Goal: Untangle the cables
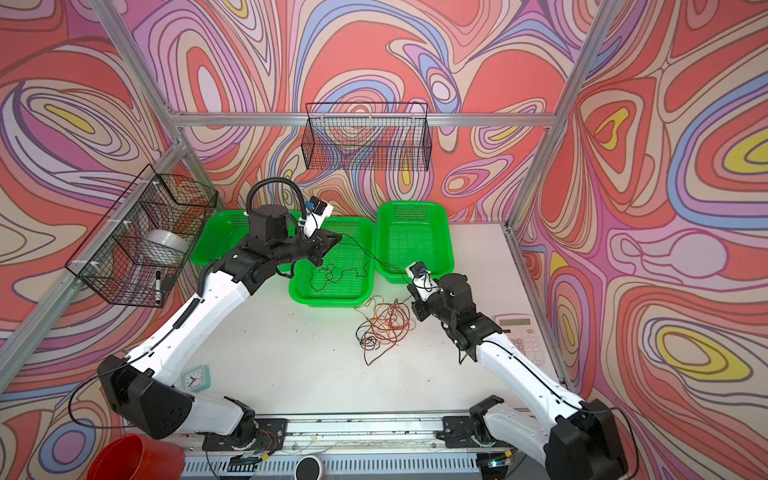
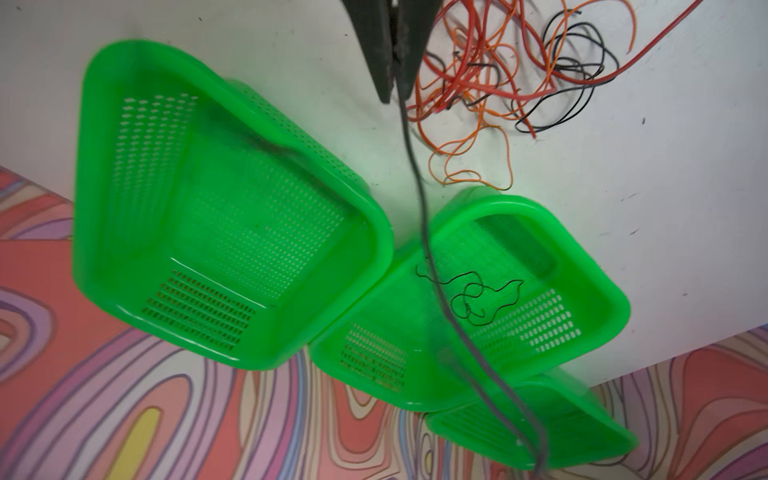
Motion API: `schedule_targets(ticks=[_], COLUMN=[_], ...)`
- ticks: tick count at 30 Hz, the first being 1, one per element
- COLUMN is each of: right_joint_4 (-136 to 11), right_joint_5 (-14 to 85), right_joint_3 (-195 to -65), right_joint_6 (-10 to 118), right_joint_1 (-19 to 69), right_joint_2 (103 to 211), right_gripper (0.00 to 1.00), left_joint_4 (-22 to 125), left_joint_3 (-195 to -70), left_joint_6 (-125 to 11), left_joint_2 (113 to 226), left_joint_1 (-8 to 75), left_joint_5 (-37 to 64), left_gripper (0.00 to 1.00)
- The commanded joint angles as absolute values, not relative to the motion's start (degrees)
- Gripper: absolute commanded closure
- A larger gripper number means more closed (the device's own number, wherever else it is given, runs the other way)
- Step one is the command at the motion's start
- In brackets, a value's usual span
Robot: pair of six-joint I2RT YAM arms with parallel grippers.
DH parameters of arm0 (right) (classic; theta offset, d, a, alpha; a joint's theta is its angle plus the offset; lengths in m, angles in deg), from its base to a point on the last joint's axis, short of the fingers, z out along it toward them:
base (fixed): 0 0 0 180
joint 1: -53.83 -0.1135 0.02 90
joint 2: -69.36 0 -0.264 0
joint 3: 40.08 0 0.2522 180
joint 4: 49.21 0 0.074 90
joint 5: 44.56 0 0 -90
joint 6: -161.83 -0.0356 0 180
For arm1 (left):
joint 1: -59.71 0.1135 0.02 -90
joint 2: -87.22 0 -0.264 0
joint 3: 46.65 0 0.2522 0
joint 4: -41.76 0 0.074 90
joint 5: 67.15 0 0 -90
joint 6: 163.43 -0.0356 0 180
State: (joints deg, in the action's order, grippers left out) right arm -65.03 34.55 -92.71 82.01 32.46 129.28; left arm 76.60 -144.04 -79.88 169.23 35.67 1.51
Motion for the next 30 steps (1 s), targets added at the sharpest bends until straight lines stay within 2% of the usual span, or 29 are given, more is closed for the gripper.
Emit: schedule_targets(ticks=[1,8,13,18,23,26,28,30], right_joint_4=[-63.01,-63.72,-65.48,-63.68,-62.39,-62.51,-64.49,-66.9], right_joint_5=[36.73,35.07,40.09,30.69,26.9,21.77,18.05,16.64], right_joint_3=[-91.31,-91.52,-91.93,-95.53,-99.82,-103.12,-106.59,-109.86], right_joint_6=[77.16,77.89,77.22,76.27,75.44,74.53,73.83,73.04], right_joint_1=[36.2,36.95,36.95,36.95,36.87,36.87,36.7,36.09], right_joint_2=[126.8,126.99,127.6,133.64,136.17,135.8,136.89,138.8], right_gripper=[1.0,1.0,1.0,1.0,1.0,1.0,1.0,1.0], left_joint_4=[82.41,80.59,79.48,72.63,67.42,68.09,66.98,64.95], left_joint_3=[-144.38,-142.67,-141.2,-138.54,-140.11,-138.93,-136.22,-133.69], left_joint_6=[-87.67,-87.58,-91.16,-88.18,-83.49,-83.45,-82.75,-81.83], left_joint_2=[167.86,166.15,165.56,167.95,168.69,170.0,170.1,169.26], left_joint_1=[37.11,38.44,38.82,40.54,40.55,40.62,40.73,40.77], left_joint_5=[7.19,6.28,8.46,5.51,-1.55,-0.48,0.9,2.13], left_gripper=[1.0,1.0,1.0,1.0,1.0,0.84,0.54,0.4])
